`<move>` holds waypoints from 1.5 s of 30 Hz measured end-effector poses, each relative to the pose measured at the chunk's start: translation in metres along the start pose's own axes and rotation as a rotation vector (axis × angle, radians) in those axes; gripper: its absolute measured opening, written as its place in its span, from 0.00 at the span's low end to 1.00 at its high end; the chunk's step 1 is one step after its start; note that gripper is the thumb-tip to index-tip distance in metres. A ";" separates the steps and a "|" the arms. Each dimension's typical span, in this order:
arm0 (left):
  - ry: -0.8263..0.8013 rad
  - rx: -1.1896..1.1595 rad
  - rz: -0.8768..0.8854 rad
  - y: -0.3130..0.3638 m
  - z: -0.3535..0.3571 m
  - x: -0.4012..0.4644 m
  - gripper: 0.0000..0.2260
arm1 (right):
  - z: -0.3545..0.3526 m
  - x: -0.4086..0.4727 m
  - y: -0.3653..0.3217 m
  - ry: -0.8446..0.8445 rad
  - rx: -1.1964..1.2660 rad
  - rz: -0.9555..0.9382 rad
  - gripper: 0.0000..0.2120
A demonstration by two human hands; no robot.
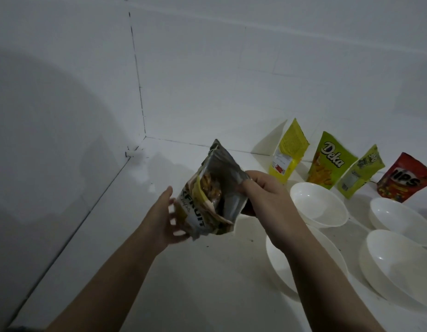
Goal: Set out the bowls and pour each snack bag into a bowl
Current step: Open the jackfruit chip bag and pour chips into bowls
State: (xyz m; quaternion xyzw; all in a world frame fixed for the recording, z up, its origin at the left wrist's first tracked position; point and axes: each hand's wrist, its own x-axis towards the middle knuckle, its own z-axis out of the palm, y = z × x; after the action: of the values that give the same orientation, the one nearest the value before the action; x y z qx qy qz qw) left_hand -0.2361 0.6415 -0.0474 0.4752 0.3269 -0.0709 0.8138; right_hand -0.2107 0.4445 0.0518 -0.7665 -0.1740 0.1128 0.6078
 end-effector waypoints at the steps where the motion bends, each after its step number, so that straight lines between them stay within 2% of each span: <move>1: -0.097 -0.017 -0.090 -0.001 -0.004 0.003 0.28 | 0.000 -0.001 -0.001 -0.007 -0.007 -0.011 0.13; 3: -0.179 -0.002 -0.145 -0.003 -0.006 0.010 0.27 | 0.001 -0.004 -0.003 -0.012 -0.017 -0.027 0.12; 7: -0.100 -0.042 -0.011 -0.008 0.002 0.022 0.18 | 0.003 -0.003 -0.003 0.033 -0.120 -0.085 0.12; 10: -0.056 -0.083 0.064 -0.007 0.002 0.032 0.20 | 0.003 -0.002 -0.003 0.078 -0.266 -0.179 0.04; 14: -0.023 -0.138 0.109 -0.001 -0.007 0.040 0.25 | 0.003 -0.003 -0.005 0.093 -0.418 -0.369 0.05; 16: 0.005 -0.157 0.142 0.001 -0.011 0.044 0.26 | 0.008 -0.006 -0.004 0.037 -0.526 -0.405 0.13; 18: -0.010 -0.157 0.173 0.002 -0.012 0.045 0.27 | 0.014 -0.008 -0.003 0.018 -0.671 -0.410 0.17; 21: -0.035 -0.156 0.187 0.002 -0.013 0.048 0.26 | 0.020 -0.008 0.000 0.082 -0.795 -0.499 0.12; 23: 0.010 -0.143 0.193 0.000 -0.015 0.054 0.27 | 0.019 -0.008 0.001 0.092 -0.759 -0.541 0.09; 25: 0.009 -0.157 0.197 -0.002 -0.013 0.057 0.25 | 0.017 -0.010 -0.003 0.034 -0.648 -0.542 0.06; 29: 0.039 -0.182 0.251 -0.002 0.002 0.058 0.15 | 0.016 -0.011 -0.009 -0.023 -0.547 -0.556 0.04; 32: 0.053 -0.180 0.238 0.003 0.004 0.058 0.21 | 0.014 -0.009 -0.006 -0.019 -0.539 -0.515 0.06; 35: 0.007 -0.211 0.190 0.012 -0.004 0.060 0.25 | 0.007 -0.003 -0.003 0.069 -0.476 -0.463 0.11; 38: 0.008 -0.270 0.202 0.017 -0.008 0.063 0.23 | -0.001 0.006 -0.001 0.220 -0.432 -0.441 0.05; 40: 0.038 -0.261 0.221 0.019 -0.007 0.062 0.22 | -0.004 0.009 -0.002 0.192 -0.430 -0.388 0.02; 42: 0.064 -0.247 0.237 0.020 -0.008 0.065 0.21 | -0.005 0.012 -0.001 0.140 -0.446 -0.361 0.06; 45: 0.062 -0.276 0.247 0.024 -0.011 0.069 0.20 | -0.008 0.017 0.003 0.212 -0.435 -0.384 0.09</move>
State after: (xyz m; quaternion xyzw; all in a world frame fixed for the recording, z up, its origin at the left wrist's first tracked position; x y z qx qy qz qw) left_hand -0.1771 0.6767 -0.0754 0.3975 0.2975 0.0900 0.8634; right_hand -0.1918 0.4436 0.0510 -0.8392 -0.2716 -0.1245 0.4543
